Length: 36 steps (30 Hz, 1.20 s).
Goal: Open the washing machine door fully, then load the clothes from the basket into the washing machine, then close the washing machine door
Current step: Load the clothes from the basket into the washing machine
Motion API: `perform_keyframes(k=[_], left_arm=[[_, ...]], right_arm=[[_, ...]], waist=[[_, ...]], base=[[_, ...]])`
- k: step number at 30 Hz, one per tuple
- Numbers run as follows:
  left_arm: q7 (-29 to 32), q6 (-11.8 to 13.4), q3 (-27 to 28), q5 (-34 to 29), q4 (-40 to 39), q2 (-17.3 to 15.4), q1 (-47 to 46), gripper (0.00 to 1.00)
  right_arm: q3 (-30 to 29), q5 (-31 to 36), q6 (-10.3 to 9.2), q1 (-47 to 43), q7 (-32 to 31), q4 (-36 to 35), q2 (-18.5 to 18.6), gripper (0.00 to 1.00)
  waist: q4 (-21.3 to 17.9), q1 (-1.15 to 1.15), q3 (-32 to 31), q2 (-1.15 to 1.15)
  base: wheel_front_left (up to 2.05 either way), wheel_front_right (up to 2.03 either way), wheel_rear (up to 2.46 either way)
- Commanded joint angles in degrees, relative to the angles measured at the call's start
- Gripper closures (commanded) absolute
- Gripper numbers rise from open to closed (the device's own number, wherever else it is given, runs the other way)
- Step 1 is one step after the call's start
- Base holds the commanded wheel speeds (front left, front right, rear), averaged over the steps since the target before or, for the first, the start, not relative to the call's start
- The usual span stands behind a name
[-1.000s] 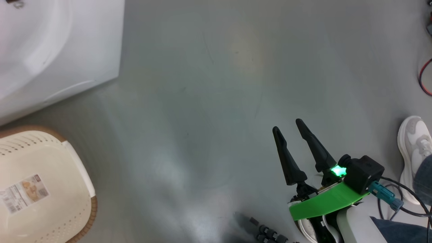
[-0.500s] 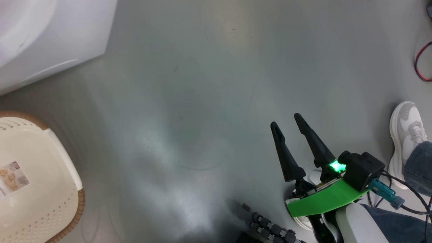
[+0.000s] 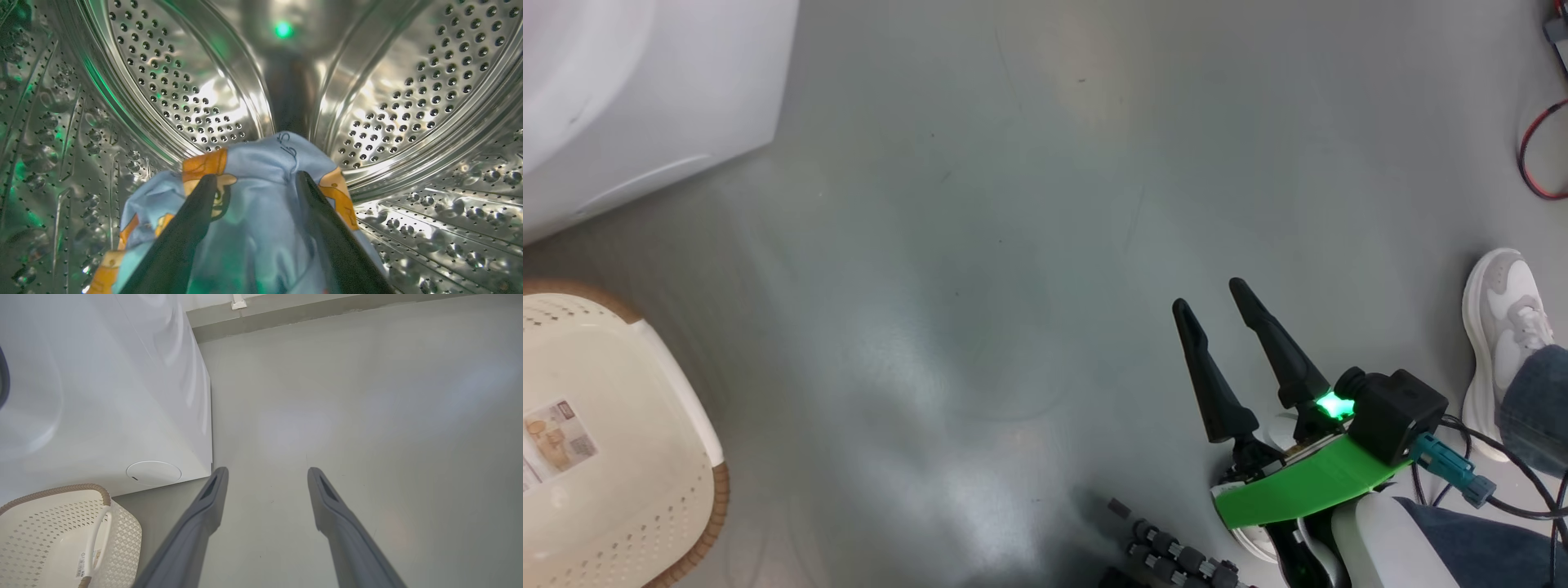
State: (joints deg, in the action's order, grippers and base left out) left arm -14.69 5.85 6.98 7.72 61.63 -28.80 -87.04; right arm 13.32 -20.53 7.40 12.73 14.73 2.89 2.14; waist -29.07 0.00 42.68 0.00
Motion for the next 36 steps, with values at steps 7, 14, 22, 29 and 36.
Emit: perform_keyframes(k=[7,14,22,29,36], left_arm=[[-0.2,1.6,-1.5,-0.3,3.3,-0.4,-0.8,0.0],[-0.3,2.9,-1.9,0.0,3.8,1.6,1.6,0.0],[-0.3,3.0,-0.1,2.2,0.8,3.7,6.8,0.0],[-0.3,3.0,0.4,2.9,-0.5,5.8,10.2,0.0],[-0.3,2.8,1.0,3.8,-2.5,8.9,14.3,0.0]], right_arm=[[0.2,0.6,0.09,-2.0,0.3,-0.8,0.7,0.0],[0.1,0.5,0.09,-1.7,0.3,-0.6,0.7,0.0],[-0.7,1.2,0.09,-1.5,0.3,-0.1,0.7,0.0],[-1.1,1.7,0.09,-1.6,0.3,0.3,0.7,0.0],[-1.6,2.1,0.09,-1.1,0.3,0.6,0.7,0.0]], waist=[[1.7,0.0,-1.9,0.0],[3.2,0.0,-3.8,0.0],[5.0,0.0,-6.5,0.0],[7.0,0.0,-8.6,0.0],[9.3,0.0,-10.9,0.0]], base=[[0.0,0.0,0.0],[0.0,0.0,0.0],[0.0,0.0,0.0],[0.0,0.0,0.0],[0.0,0.0,0.0]])
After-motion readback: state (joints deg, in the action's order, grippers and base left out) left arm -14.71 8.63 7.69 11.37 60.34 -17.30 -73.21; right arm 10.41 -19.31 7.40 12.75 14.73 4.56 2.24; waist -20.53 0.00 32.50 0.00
